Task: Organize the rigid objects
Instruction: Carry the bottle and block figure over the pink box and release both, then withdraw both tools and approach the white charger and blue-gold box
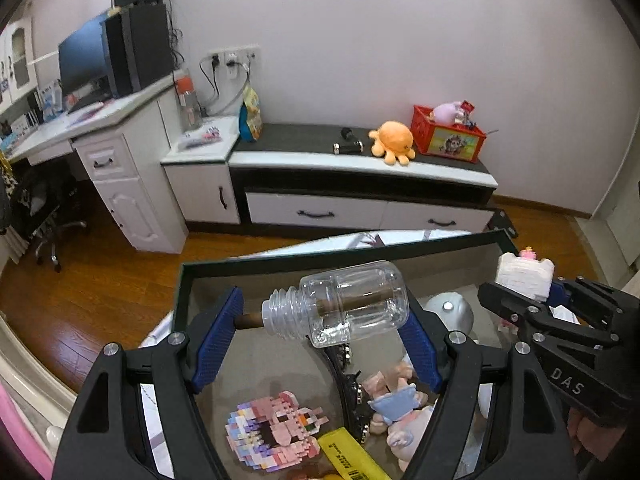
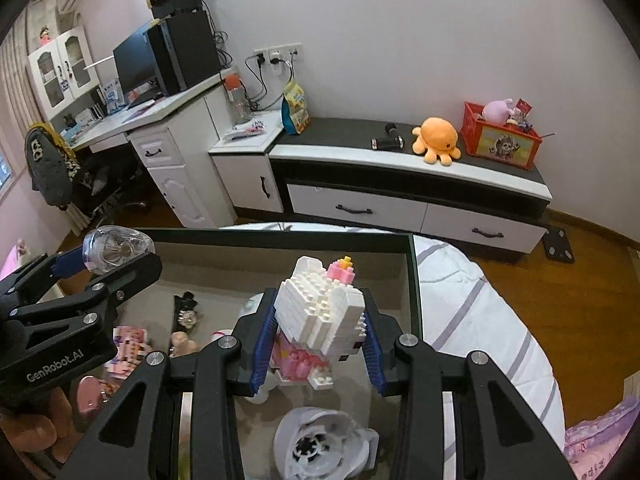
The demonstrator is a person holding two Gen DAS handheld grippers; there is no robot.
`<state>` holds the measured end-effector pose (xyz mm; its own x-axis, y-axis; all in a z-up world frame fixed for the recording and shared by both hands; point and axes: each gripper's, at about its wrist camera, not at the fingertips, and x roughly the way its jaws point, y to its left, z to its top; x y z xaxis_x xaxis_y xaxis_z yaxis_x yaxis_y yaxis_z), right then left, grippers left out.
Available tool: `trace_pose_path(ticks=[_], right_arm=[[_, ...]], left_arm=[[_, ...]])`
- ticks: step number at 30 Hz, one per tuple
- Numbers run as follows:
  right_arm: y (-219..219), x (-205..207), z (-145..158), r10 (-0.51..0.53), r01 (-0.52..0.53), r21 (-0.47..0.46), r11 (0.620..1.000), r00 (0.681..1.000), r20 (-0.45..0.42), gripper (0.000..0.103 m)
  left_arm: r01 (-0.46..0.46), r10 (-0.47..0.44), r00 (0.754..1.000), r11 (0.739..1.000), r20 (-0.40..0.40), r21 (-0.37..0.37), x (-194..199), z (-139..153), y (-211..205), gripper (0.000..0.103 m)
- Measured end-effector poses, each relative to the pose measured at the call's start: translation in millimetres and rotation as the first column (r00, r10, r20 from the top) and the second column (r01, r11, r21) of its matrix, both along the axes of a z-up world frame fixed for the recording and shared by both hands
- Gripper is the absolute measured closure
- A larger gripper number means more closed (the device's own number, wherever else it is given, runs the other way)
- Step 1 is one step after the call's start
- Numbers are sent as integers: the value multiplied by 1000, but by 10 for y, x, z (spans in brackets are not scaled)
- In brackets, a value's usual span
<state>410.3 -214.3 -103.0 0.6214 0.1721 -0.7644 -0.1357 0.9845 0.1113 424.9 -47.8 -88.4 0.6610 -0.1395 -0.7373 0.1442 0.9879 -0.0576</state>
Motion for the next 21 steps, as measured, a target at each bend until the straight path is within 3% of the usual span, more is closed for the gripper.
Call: trace_pose_path(ticks=[3, 11, 14, 19, 20, 21], right_arm=[[-2, -9, 24, -2, 2, -4, 1000, 1000, 6, 61], [-76, -159, 110, -29, 29, 24, 999, 999, 28, 19], [-97, -261, 173, -37, 35, 44, 998, 999, 39, 12], [-88, -487, 315, -80, 79, 30, 996, 995, 61, 9], [-84, -528, 344, -84, 83, 31, 996, 994, 66, 1], [-78, -592, 391, -86, 84, 39, 996, 993, 76, 0]], left_arm=[[2, -1, 1000, 1000, -9, 25, 20, -9, -30, 25], [-25, 25, 999, 999, 27, 29, -144, 123, 71, 0], [-29, 28, 999, 999, 40, 25, -257, 207, 128, 0], [-36, 36, 996, 999, 85, 7, -566, 377, 219, 0], [-39, 39, 995, 999, 94, 1, -645, 419, 246, 0], [-41, 42, 994, 999, 104, -6, -728, 462, 273, 0]])
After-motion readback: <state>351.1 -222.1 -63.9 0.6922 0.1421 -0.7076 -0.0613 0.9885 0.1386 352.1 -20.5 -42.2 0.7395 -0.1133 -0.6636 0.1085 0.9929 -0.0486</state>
